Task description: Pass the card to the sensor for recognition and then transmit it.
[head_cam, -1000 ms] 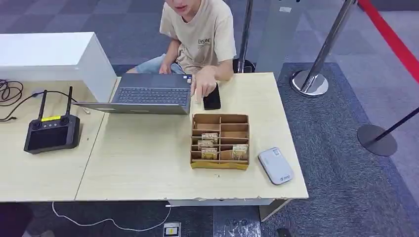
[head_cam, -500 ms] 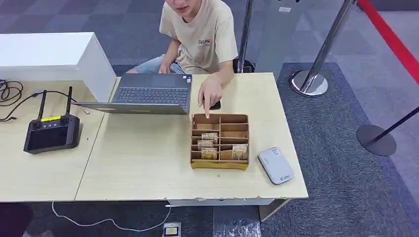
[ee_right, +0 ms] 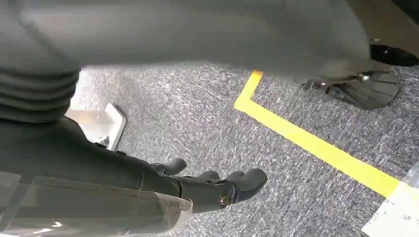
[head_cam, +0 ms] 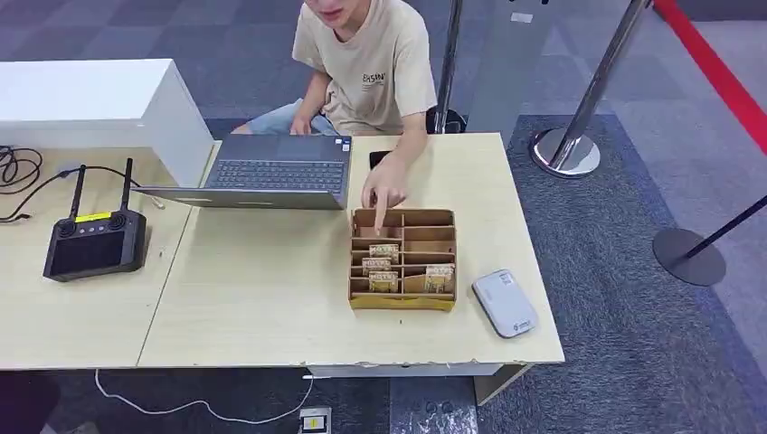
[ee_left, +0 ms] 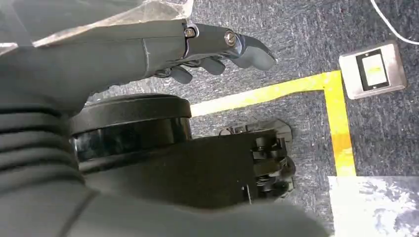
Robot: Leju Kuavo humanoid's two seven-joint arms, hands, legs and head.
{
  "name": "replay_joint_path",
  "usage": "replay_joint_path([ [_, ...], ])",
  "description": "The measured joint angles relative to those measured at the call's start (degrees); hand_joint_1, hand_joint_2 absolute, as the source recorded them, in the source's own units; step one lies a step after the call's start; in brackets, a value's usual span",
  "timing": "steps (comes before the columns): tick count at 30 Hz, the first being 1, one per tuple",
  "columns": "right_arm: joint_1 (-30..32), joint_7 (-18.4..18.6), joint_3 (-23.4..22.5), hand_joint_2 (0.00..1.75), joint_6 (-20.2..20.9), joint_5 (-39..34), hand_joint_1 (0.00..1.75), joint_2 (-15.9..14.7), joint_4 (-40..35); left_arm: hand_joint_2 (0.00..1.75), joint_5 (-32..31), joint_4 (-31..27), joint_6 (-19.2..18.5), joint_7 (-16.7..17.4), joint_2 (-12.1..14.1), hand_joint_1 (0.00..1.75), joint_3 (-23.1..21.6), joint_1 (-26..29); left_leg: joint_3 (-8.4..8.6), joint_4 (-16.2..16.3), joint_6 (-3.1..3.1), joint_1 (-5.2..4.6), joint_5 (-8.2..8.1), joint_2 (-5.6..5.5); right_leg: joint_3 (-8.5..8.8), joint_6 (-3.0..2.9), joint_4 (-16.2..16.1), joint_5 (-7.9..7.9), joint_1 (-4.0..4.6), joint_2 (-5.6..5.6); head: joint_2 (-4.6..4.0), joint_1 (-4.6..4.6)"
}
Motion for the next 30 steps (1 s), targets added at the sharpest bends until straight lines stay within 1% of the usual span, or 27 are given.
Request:
replay_joint_path([
  [6, 0.08, 0.33, 0.74, 1.75, -2.23, -0.83, 0.0, 0.0, 0.02, 1.75, 1.01, 0.0, 0.26, -0.77, 0.0, 0.0, 0.02, 0.02, 0.0, 0.0, 0.0, 0.0, 0.0, 0.0, 0.0, 0.0, 0.0, 0.0, 0.0, 0.0, 0.0, 0.0],
  [15, 0.34, 0.37, 1.09, 1.75, -2.41, -1.51, 0.0, 0.0, 0.26, 1.75, 0.85, -0.02, 0.06, -1.07, 0.02, 0.0, 0.44, 0.25, -0.03, -0.01, 0.0, 0.0, 0.0, 0.0, 0.0, 0.0, 0.0, -0.01, 0.0, 0.0, 0.0, 0.0],
  [24, 1.66, -2.6, 2.14, 1.75, -0.7, -9.48, 0.0, -0.52, -0.15, 1.75, -9.35, -0.77, -5.61, -1.88, 0.2, 0.0, 8.69, 2.91, 0.01, 0.0, 0.0, 0.0, -0.01, 0.03, -0.02, 0.0, -0.02, -0.01, 0.0, 0.02, 0.0, 0.02],
  [30, 2.87, -4.63, 2.38, 1.75, 0.92, -14.77, 0.0, -0.85, -0.92, 1.75, -16.58, -1.51, -9.57, -2.29, 0.28, 0.0, 15.66, 4.91, 0.02, -0.01, 0.0, 0.0, -0.01, 0.03, 0.01, 0.0, -0.01, -0.01, 0.01, 0.02, 0.0, 0.0],
])
